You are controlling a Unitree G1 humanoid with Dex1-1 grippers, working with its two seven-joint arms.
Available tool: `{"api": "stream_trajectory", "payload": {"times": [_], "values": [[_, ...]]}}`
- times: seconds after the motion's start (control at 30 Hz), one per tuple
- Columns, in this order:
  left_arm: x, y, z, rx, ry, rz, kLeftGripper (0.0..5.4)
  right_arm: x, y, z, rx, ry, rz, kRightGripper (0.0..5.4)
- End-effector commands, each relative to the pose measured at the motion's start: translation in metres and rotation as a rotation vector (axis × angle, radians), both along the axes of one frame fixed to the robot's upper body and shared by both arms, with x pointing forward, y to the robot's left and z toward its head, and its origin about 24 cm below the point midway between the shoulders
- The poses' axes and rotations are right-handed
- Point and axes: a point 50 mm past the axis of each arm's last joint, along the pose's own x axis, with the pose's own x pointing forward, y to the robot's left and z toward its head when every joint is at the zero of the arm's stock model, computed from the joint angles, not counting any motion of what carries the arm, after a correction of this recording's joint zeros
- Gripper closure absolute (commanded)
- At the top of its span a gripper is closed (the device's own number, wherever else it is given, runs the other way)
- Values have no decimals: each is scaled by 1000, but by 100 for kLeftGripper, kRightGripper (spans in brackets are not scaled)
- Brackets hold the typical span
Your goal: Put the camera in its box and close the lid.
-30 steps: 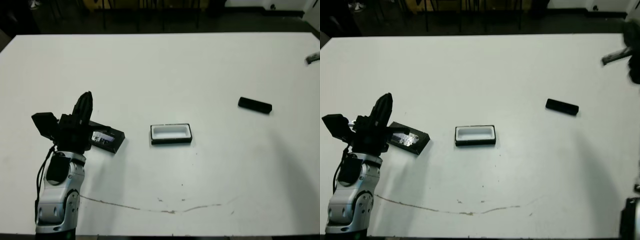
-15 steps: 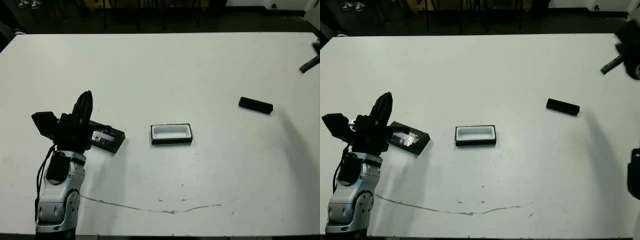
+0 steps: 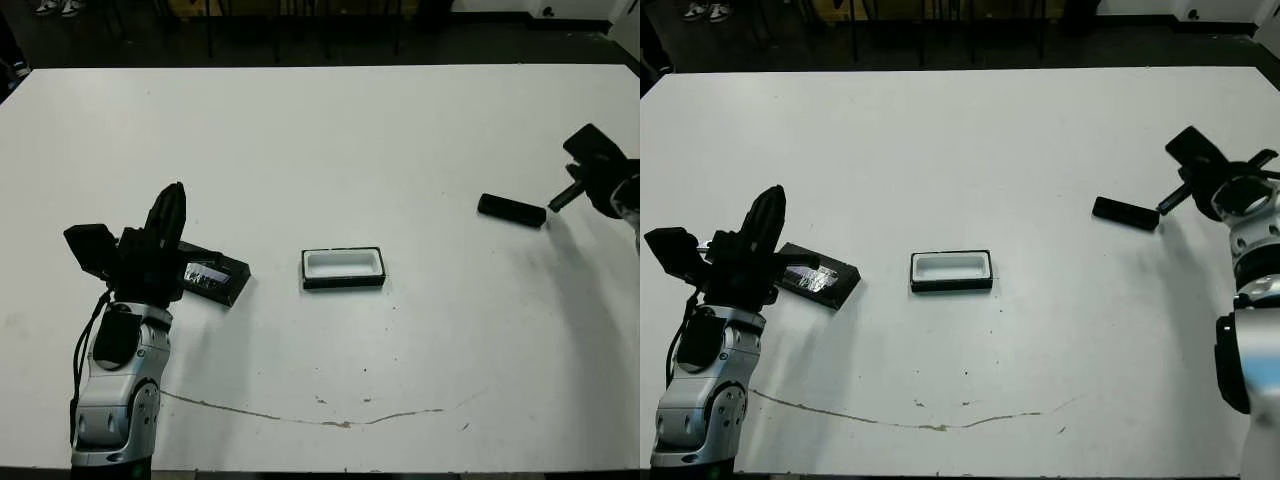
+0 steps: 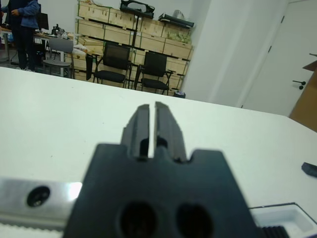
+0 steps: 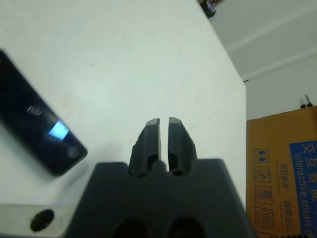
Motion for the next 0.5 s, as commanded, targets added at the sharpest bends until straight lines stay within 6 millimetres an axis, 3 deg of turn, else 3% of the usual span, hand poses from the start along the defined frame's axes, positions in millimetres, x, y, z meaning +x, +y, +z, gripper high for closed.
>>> {"api": "stream_trajectory", "payload": {"times": [0.03, 0.5], "values": [[-2, 3, -7, 12, 31, 9, 538, -7, 3, -22, 0, 86, 3, 540], [-3, 4, -8, 4, 32, 7, 538, -17, 4, -46, -25, 187, 20, 540]]}}
